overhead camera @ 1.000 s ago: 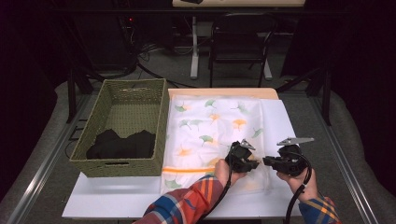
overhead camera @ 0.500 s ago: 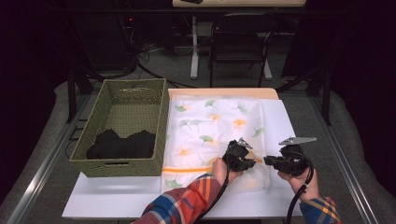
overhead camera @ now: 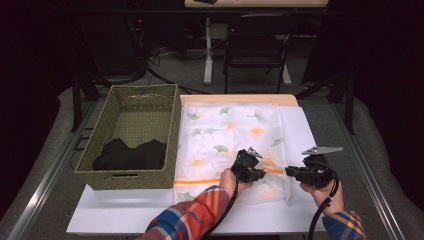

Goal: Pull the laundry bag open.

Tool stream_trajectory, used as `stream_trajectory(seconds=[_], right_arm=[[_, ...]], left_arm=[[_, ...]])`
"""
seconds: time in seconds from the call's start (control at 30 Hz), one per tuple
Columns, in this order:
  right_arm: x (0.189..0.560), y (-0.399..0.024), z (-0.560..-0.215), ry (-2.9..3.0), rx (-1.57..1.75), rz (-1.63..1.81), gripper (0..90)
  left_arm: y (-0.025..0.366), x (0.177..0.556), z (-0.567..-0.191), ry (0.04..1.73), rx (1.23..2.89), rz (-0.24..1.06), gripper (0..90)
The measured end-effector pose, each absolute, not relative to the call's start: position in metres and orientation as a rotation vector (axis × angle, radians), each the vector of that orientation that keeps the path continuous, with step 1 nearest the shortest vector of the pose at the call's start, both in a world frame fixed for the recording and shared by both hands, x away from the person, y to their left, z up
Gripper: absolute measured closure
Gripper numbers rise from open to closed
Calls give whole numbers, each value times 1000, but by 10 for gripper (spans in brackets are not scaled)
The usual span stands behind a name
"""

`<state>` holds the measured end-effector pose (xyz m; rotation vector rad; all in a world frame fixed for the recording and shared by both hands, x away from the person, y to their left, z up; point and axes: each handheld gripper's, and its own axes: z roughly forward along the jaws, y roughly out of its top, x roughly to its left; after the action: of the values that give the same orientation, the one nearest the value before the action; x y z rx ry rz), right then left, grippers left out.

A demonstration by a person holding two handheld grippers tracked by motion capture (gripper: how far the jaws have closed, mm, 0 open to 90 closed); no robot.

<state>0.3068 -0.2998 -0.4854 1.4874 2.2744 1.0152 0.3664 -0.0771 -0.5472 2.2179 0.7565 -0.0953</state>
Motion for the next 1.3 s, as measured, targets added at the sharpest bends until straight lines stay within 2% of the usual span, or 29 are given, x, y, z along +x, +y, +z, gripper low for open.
stream_trajectory(seconds=[1.3], right_arm=[[309,-307,-488,2262,1513,993,860]], left_arm=[[-33,363,-540,774,2222,-34,900]])
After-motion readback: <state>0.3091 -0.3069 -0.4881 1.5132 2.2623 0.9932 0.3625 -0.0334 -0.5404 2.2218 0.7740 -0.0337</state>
